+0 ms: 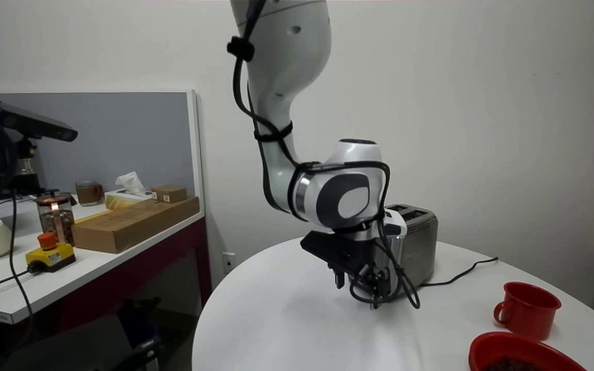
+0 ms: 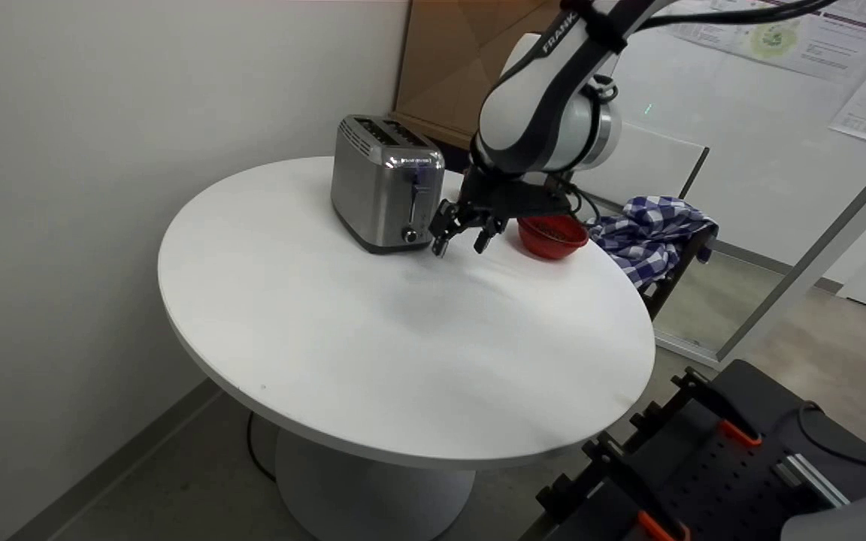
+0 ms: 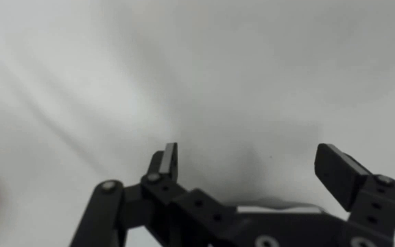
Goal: Press the button on the toaster
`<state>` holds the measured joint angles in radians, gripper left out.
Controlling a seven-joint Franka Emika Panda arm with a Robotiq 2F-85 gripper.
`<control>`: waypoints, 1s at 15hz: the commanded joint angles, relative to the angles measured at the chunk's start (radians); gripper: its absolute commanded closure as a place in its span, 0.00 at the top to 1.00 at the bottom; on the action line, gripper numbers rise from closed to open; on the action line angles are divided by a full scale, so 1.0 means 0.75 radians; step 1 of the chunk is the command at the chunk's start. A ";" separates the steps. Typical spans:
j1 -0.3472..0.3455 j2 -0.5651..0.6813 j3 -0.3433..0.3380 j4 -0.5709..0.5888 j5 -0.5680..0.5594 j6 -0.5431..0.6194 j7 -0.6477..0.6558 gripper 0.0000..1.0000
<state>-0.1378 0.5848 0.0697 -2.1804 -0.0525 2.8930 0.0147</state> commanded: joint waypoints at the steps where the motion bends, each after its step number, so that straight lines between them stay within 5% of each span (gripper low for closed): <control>1: -0.045 -0.235 0.091 -0.122 0.159 -0.375 -0.069 1.00; 6: 0.031 -0.508 0.050 -0.234 0.267 -0.805 -0.079 1.00; 15: 0.105 -0.960 -0.048 -0.473 0.178 -0.810 -0.071 1.00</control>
<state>-0.0825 -0.0159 0.0656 -2.4581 0.1055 2.2661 -0.0260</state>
